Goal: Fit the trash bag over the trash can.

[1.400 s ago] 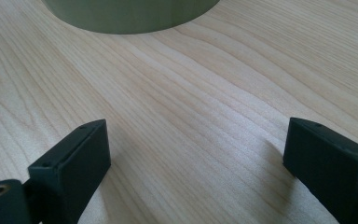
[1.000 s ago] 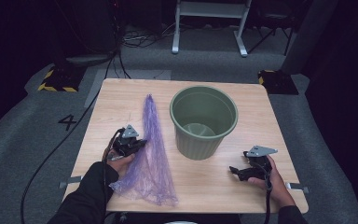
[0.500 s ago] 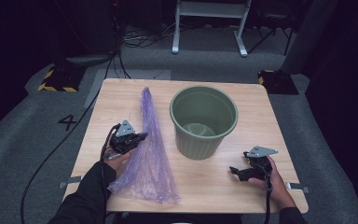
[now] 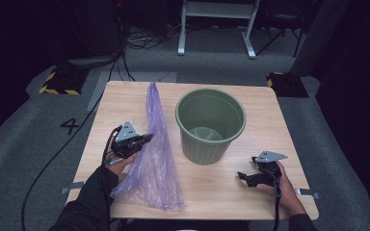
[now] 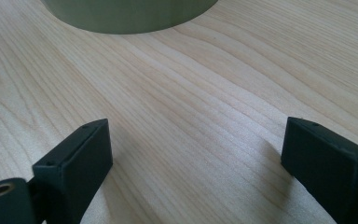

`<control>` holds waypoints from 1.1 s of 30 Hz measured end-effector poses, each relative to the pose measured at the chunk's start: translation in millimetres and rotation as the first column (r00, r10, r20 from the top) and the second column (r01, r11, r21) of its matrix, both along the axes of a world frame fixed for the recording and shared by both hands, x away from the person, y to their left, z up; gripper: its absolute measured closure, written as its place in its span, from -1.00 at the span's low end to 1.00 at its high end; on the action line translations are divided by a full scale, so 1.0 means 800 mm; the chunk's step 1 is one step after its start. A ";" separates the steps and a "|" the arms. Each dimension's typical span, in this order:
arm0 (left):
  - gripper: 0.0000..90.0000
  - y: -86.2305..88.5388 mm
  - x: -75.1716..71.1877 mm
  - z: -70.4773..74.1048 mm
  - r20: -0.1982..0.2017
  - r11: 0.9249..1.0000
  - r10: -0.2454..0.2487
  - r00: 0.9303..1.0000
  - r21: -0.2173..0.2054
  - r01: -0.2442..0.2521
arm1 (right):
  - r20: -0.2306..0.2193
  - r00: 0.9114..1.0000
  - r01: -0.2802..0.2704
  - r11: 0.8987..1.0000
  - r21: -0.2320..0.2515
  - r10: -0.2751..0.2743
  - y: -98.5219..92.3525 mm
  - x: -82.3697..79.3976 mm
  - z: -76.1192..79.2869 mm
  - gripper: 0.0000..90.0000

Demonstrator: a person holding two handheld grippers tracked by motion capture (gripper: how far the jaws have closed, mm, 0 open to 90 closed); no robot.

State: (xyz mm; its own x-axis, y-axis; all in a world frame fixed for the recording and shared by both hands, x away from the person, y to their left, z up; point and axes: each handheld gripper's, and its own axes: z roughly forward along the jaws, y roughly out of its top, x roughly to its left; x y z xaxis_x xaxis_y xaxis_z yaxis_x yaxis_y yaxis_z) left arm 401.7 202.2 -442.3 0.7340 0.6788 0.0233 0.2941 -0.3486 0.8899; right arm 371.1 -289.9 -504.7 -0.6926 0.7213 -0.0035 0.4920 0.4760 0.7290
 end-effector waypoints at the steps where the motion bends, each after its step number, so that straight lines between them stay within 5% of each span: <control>1: 0.97 0.000 -0.002 0.004 0.009 1.000 0.001 1.000 -0.008 -0.001 | 0.000 1.000 0.000 1.000 0.000 0.000 0.000 0.000 0.000 -0.81; 33: 0.97 0.005 -0.017 0.051 0.112 0.994 -0.027 0.993 -0.101 0.039 | 0.001 1.000 0.001 1.000 0.000 -0.001 0.000 0.000 0.000 -0.81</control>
State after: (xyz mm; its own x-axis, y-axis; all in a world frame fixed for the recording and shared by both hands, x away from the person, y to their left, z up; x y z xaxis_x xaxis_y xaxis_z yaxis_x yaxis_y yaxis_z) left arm 388.2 206.3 -401.5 0.7527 0.6574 0.0369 0.1820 -0.2615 0.9479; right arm 371.0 -289.9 -504.8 -0.6920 0.7219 -0.0042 0.4919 0.4757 0.7292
